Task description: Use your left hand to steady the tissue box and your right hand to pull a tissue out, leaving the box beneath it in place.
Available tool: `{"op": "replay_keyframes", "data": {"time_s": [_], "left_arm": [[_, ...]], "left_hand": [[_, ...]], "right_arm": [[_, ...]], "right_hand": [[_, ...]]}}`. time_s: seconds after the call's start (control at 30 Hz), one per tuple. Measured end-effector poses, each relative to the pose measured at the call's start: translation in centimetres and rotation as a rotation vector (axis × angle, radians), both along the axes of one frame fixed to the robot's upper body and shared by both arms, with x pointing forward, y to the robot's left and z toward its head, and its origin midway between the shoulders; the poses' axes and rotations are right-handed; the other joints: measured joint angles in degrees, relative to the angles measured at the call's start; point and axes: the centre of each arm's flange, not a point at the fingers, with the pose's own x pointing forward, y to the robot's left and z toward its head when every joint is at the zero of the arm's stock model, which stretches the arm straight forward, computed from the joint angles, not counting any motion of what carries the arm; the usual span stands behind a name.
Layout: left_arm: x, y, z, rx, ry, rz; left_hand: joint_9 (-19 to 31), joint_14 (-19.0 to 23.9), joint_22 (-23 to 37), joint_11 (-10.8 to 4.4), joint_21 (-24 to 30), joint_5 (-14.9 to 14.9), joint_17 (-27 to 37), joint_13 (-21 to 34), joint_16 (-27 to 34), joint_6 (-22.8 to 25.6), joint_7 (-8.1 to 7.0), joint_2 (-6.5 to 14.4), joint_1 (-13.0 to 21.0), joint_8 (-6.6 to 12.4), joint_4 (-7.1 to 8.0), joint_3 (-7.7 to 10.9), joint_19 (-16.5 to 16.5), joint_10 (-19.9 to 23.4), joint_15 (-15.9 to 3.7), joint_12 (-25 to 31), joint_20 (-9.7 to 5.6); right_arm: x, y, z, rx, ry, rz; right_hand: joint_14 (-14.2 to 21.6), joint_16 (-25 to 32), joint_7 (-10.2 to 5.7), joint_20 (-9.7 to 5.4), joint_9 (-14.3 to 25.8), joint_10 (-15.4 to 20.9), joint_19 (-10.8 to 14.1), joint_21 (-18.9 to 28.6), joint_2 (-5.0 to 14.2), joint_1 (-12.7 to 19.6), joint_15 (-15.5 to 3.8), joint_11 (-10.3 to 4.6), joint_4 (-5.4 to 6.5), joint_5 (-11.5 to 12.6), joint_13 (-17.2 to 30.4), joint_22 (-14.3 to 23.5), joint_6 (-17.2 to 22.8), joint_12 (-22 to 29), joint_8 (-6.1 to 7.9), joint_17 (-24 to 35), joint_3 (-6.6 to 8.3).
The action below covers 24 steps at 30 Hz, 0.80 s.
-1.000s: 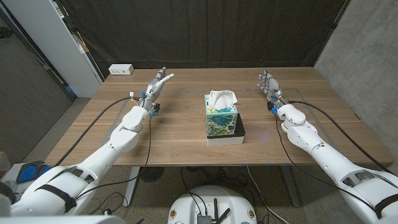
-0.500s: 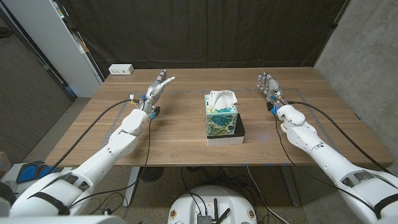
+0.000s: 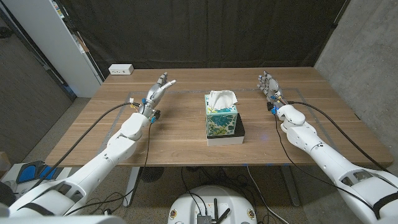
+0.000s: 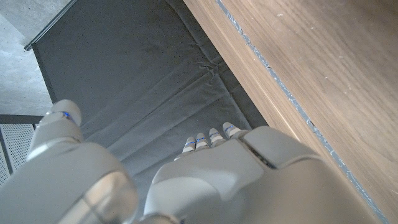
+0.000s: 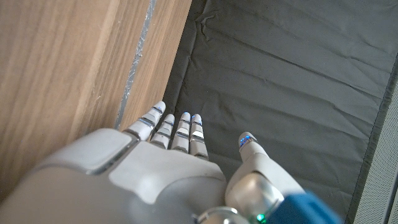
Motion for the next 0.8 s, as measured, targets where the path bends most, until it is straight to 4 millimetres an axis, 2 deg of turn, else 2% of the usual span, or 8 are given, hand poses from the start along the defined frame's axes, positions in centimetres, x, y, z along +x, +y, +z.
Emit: {"op": "replay_keyframes", "data": {"time_s": [0.3, 0.33, 0.4, 0.43, 0.53, 0.57, 0.8], "left_arm": [[0.2, 0.1, -0.1, 0.000, 0.006, 0.020], [-1.4, -0.7, -1.1, 0.014, -0.002, -0.010], [-1.4, -0.7, -1.1, 0.015, -0.002, -0.007], [-1.5, -0.4, -2.0, 0.018, 0.013, -0.002], [-1.5, -0.4, -2.0, 0.019, 0.011, 0.003], [-2.4, -1.2, -1.7, 0.024, -0.007, -0.019], [-3.1, -1.6, -2.1, 0.031, -0.013, -0.027]], "left_hand": [[0.00, 0.00, 0.00, 0.00, 0.00, 0.44, 0.00, 0.00, 0.00, 0.00, 0.00, 0.00, 0.00, 0.00, 0.25, -0.72, 0.00, 0.00, 0.00, 0.00, 0.00], [0.00, 0.00, 0.00, 0.00, 0.00, 0.71, 0.00, 0.00, 0.00, 0.00, 0.00, 0.17, 0.17, 0.00, 0.35, -0.90, 0.00, 0.00, 0.00, 0.00, 0.00], [0.00, 0.00, 0.00, 0.00, 0.00, 0.85, 0.00, 0.00, 0.00, 0.00, -0.01, 0.23, 0.22, 0.00, 0.30, -1.11, 0.00, 0.00, 0.00, 0.00, 0.00], [0.00, 0.00, 0.00, 0.00, 0.00, 0.85, 0.00, 0.00, 0.00, 0.00, 0.00, 0.23, 0.23, 0.00, 0.30, -1.11, 0.00, 0.00, 0.00, 0.00, 0.00], [0.00, 0.00, 0.00, 0.00, 0.00, 0.95, 0.00, 0.00, 0.00, 0.00, -0.01, 0.23, 0.22, 0.00, 0.51, -1.32, 0.00, 0.00, 0.00, 0.00, 0.00], [0.00, 0.00, 0.00, 0.00, 0.00, 1.23, 0.00, 0.00, 0.00, 0.00, -0.01, 0.23, 0.22, 0.00, 0.42, -1.48, 0.00, 0.00, 0.00, 0.00, 0.00], [0.00, 0.00, 0.00, 0.00, 0.00, 1.70, 0.00, -0.01, 0.00, 0.00, -0.01, 0.39, 0.39, 0.00, 0.32, -1.93, 0.00, 0.00, 0.00, 0.00, 0.00]], "right_arm": [[-0.2, -0.1, -0.3, 0.000, 0.001, 0.001], [-0.3, -0.1, -0.2, 0.004, -0.008, -0.001], [-0.4, -0.2, -0.2, 0.003, -0.010, 0.000], [-0.5, -0.2, -0.2, 0.003, -0.010, 0.000], [-0.6, -0.2, -0.3, 0.003, -0.012, 0.002], [-0.6, -0.2, -0.3, 0.003, -0.012, 0.002], [-0.8, -0.3, -0.4, 0.011, -0.015, -0.007]], "right_hand": [[0.00, 0.00, 0.00, 0.00, 0.00, 0.00, 0.00, 0.00, 0.00, 0.00, 0.00, 0.00, -0.16, 0.00, 0.00, 0.00, 0.00, 0.00, 0.00, -0.28, -0.16], [0.00, 0.00, 0.00, 0.00, 0.00, 0.00, 0.00, 0.00, 0.00, 0.00, 0.00, 0.00, -0.16, 0.00, 0.00, 0.00, 0.00, 0.00, 0.00, -0.28, -0.16], [0.00, 0.00, 0.00, 0.00, 0.00, 0.00, 0.00, 0.00, 0.00, 0.00, 0.00, 0.00, -0.16, 0.00, 0.00, 0.00, 0.00, 0.00, 0.00, -0.28, -0.16], [0.00, 0.00, 0.00, 0.00, 0.00, 0.00, 0.00, 0.00, 0.00, 0.00, 0.00, 0.00, -0.16, 0.00, 0.00, 0.00, 0.00, 0.00, 0.00, -0.28, -0.15], [0.00, 0.00, 0.00, 0.00, 0.00, 0.00, 0.00, 0.00, 0.00, 0.00, 0.00, 0.00, -0.32, 0.00, 0.00, 0.00, 0.00, 0.00, 0.00, -0.28, 0.01], [0.00, 0.00, 0.00, 0.00, 0.00, 0.00, 0.00, 0.00, 0.00, 0.00, 0.00, 0.00, -0.32, 0.00, 0.00, 0.00, 0.00, 0.00, 0.00, -0.28, 0.01], [0.00, 0.00, 0.00, 0.00, 0.00, 0.00, 0.00, 0.00, 0.00, 0.00, 0.00, 0.00, -0.55, 0.00, 0.00, 0.00, 0.00, 0.00, 0.00, -0.27, -0.23]]}}
